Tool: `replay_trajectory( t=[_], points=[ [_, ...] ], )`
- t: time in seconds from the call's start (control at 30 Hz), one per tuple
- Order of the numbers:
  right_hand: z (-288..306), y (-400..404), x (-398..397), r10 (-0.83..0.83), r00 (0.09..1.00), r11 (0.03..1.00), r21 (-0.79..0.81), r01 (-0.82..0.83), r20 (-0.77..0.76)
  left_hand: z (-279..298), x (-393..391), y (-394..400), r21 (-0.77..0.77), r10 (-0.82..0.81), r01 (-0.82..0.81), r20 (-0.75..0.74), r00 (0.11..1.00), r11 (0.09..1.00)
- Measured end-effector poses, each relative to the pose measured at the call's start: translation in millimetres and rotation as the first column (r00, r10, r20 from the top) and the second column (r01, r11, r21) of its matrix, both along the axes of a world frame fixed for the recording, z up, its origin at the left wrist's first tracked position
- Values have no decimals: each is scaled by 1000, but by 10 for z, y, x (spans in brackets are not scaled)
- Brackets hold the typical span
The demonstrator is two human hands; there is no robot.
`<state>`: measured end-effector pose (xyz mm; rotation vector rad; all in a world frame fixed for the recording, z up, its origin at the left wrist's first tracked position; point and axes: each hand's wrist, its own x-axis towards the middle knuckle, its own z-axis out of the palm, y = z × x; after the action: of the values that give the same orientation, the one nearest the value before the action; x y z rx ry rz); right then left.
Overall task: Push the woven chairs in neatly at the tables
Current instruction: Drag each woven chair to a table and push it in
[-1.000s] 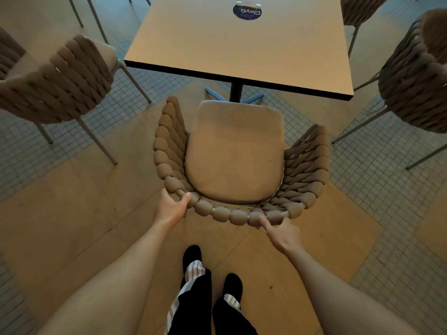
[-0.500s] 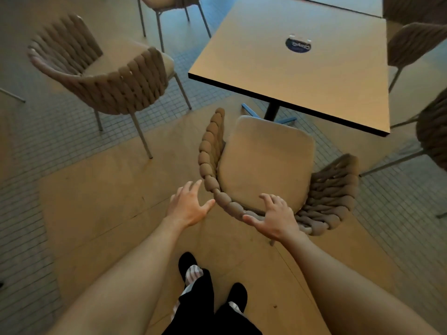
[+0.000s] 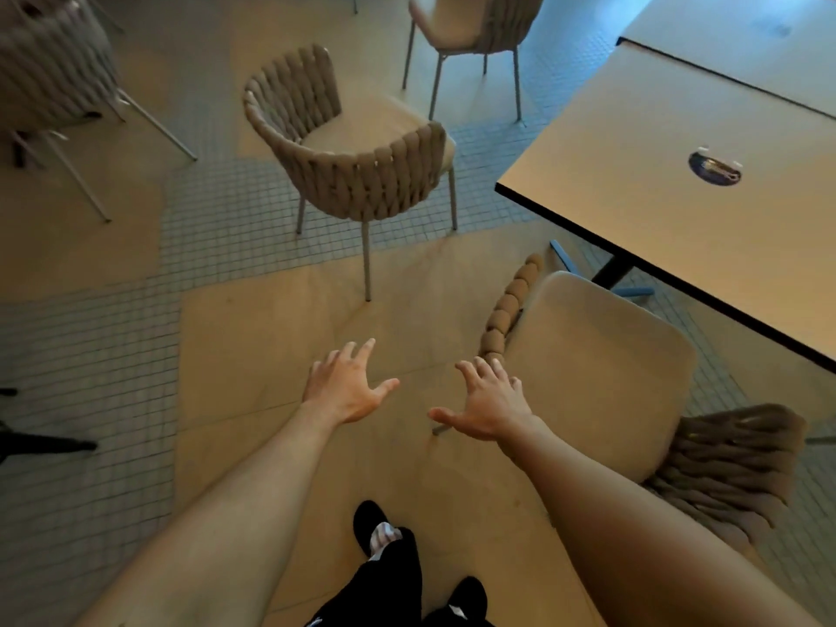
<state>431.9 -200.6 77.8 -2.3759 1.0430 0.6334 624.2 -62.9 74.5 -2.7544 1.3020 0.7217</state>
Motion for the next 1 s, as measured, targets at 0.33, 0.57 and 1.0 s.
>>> replay_trajectory(
  t=[0.33, 0.57, 1.0],
  points=[
    [118, 65, 1218, 167, 986, 986, -9, -167, -13, 113, 1021, 284, 44, 124, -124, -2, 992, 991],
    [134, -149, 2009, 268, 964, 964, -9, -268, -1, 152, 1669, 225, 69, 204, -202, -23, 979, 977],
    [81, -1022, 3687, 419, 908, 907, -49, -419, -2, 206, 3154, -412, 69, 338, -338, 12, 941, 939]
  ],
)
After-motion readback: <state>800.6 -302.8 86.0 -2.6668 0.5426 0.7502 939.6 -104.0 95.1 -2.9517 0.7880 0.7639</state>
